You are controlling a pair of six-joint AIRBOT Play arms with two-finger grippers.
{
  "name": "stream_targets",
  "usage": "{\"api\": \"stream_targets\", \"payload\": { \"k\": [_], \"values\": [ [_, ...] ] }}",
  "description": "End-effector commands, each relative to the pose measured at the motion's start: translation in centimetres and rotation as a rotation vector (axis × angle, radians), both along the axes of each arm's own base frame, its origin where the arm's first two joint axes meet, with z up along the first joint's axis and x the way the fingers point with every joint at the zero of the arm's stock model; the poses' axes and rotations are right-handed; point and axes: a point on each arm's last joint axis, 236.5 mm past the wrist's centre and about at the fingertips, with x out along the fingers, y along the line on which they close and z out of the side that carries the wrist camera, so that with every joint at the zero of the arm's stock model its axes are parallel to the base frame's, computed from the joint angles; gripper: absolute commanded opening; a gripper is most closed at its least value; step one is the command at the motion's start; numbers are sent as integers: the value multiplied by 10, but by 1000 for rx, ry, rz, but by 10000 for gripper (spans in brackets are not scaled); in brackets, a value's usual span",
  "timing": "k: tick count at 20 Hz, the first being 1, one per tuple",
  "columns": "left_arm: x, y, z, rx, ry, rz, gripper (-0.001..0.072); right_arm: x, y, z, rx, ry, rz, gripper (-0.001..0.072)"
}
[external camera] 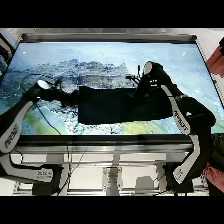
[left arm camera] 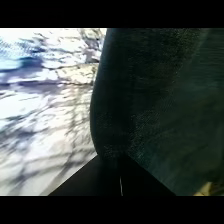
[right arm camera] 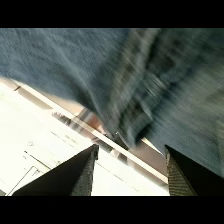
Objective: Fold the clothes and pants, and hang the long-sleeved shirts on hangers.
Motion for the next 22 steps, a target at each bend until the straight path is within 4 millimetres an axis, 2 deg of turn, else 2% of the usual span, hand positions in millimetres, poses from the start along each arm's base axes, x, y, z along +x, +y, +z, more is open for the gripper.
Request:
{"api": "stream_targets", "payload": {
  "k": [1,3,6,8,10,12,14,16,19,22],
  "values": [
    [-33,51,42,86,38,-52,25,17,5,32,28,-97,6,487],
    [-51,86,79,136,68,-34,25,25,7,48,43,-151,5,487],
    [-47,102,158,117,-76,14,25,31,9,60,56,-196,0,487],
    [-38,100,207,108,-187,37,25,32,9,60,55,-198,0,486],
    [-34,88,243,80,-255,41,25,33,9,60,56,-203,-3,487],
    [-32,68,264,52,-304,2,24,35,10,60,59,-212,-4,486],
    [-34,44,265,39,-301,-50,24,36,10,60,60,-216,-5,486],
    [-34,17,256,14,-265,-100,25,37,10,60,62,-220,-5,486],
    [-20,-32,233,-29,-216,-157,24,37,10,60,68,-228,18,486],
    [-10,-86,200,-56,-162,-229,25,41,4,60,72,-235,6,486]
  ]
}}
